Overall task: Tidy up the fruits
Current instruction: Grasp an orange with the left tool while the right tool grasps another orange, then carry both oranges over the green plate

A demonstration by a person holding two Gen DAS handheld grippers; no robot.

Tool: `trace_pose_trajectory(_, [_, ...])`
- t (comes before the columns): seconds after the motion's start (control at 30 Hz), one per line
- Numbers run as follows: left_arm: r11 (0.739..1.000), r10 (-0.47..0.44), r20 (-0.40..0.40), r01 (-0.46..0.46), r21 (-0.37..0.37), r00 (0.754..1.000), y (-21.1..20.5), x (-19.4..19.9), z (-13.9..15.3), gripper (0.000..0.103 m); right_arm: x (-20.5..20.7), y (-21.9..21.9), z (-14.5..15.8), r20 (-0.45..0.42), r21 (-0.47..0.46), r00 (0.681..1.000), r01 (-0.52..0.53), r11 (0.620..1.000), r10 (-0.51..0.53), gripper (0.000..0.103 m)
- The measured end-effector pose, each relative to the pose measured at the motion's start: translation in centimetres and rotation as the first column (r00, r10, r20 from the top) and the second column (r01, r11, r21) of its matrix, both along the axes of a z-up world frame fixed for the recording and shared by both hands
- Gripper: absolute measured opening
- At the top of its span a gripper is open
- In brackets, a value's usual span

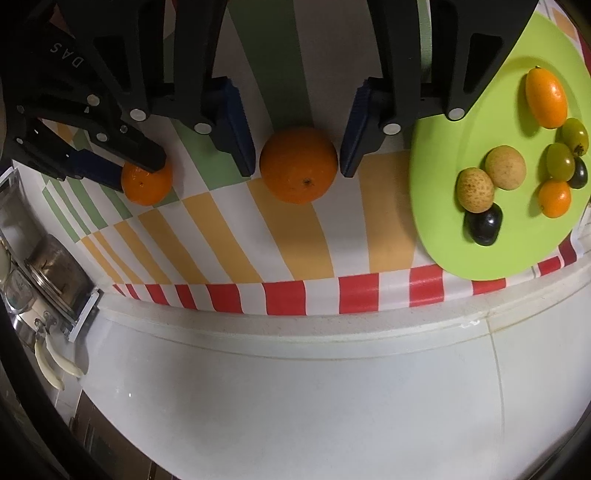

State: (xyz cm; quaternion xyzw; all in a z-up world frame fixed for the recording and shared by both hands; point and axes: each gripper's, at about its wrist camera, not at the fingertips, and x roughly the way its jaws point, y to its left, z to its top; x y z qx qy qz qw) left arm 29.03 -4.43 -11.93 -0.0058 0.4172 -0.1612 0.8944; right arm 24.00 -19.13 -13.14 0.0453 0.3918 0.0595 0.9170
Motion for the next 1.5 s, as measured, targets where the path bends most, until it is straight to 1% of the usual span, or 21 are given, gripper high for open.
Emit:
trace_pose_trajectory(0.1, [1.0,0.005,-0.006,-0.005,0.003,1.0,-0.1,0.1,-0.2,0.041,0.1,-0.1,0.0,0.0,-0.003,1.0,0.002,1.0,-0.002,0.042])
trace_pose_trajectory(0.33, [1.0,0.0,-0.009,0.0,-0.004,1.0,0.1,0.0,-0.1,0.04,0.5,0.3,0.1,0.012,-0.017,1.0,-0.006,1.0,0.006,0.041])
trace_pose_trajectory(0.53, [1.0,-0.012,0.026,0.011,0.025,1.0,0.0,-1.1,0.9,0.04,0.1,0.2,0.2,0.022,0.003,1.0,-0.023,1.0,0.023,0.04])
trace_pose_trajectory(0.77, [0.999,0.001,0.058,-0.003,0.035,0.998,0.8,-2.8,2.2,0.04,-0.8,0.8,1.1,0.038,0.011,0.998,-0.046,0.999,0.046,0.04])
trace_pose_trajectory(1.07, [0.999,0.04,0.113,-0.044,0.025,0.993,2.8,-5.6,5.0,0.04,-2.7,2.0,3.7,0.088,0.02,0.992,-0.097,0.995,0.095,0.04])
trace_pose_trajectory(1.13, [0.998,0.045,0.12,-0.049,0.035,0.992,3.2,-6.3,5.6,0.04,-3.1,2.5,4.4,0.102,0.023,0.989,-0.112,0.993,0.11,0.04])
trace_pose_trajectory(1.33, [0.996,0.079,0.168,-0.086,0.034,0.983,4.7,-8.3,7.4,0.04,-4.5,3.7,6.4,0.144,0.025,0.978,-0.157,0.987,0.152,0.04])
trace_pose_trajectory(1.5, [0.993,0.11,0.194,-0.117,0.027,0.975,5.9,-9.6,8.4,0.04,-5.4,4.8,7.7,0.173,0.02,0.967,-0.194,0.981,0.187,0.04])
